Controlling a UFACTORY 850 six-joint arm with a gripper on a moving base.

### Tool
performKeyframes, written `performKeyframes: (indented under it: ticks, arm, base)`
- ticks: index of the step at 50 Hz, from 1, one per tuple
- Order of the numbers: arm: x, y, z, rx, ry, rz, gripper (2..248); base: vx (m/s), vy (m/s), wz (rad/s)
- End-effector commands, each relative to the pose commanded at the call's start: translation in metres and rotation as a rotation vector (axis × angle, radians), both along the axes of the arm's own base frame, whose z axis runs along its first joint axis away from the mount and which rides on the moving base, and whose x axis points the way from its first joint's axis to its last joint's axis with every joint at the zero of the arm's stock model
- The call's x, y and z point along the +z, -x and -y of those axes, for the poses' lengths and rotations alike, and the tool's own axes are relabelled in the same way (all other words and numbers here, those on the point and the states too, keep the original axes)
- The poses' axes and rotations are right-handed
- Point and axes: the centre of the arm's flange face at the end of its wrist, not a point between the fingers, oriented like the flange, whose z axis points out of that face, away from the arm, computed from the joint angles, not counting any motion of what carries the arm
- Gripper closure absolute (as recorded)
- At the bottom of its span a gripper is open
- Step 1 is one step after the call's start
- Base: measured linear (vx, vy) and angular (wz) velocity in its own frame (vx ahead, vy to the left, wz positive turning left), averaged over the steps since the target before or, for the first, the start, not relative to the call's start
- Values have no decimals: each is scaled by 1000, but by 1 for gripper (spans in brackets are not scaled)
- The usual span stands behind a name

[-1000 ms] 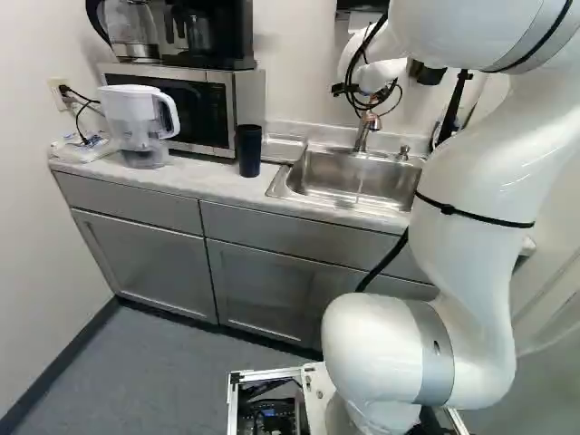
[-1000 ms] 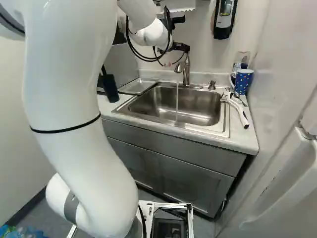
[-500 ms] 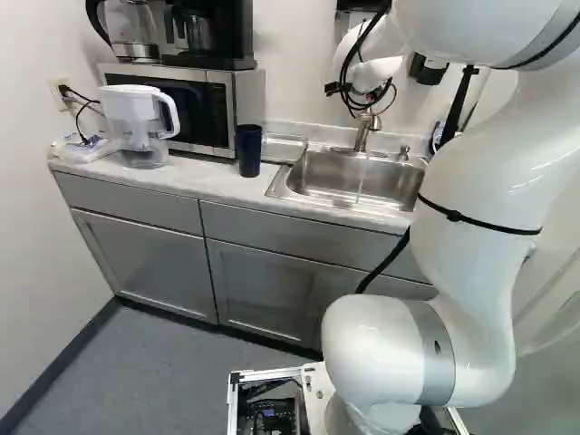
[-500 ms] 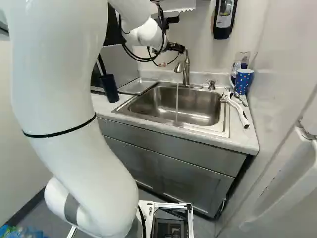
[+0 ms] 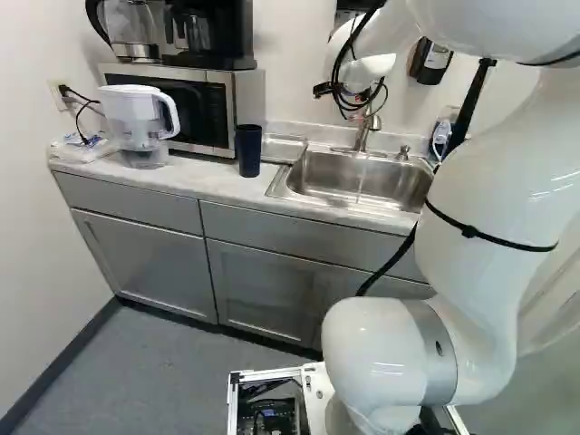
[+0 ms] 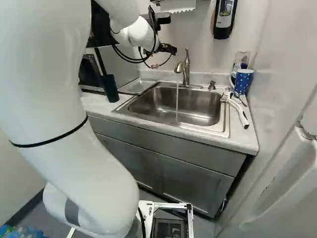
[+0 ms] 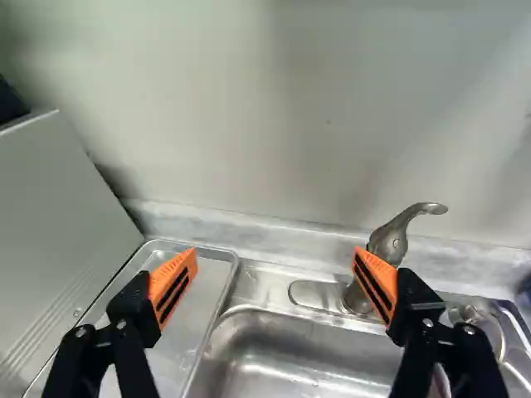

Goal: Rinse the cup and place it in the tray

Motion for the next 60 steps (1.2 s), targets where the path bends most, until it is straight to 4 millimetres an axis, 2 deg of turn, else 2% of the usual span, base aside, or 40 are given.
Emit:
performKeyframes:
  ticks: [14, 34, 60]
  arm:
    - [-6, 22, -20, 31, -9, -74, 3]
    - [-17, 63, -37, 57, -23, -214, 3]
    - [-34, 116, -39, 52, -44, -408, 3]
  base:
    - [0, 0, 0]
    - [0, 0, 0]
    - [0, 0, 0]
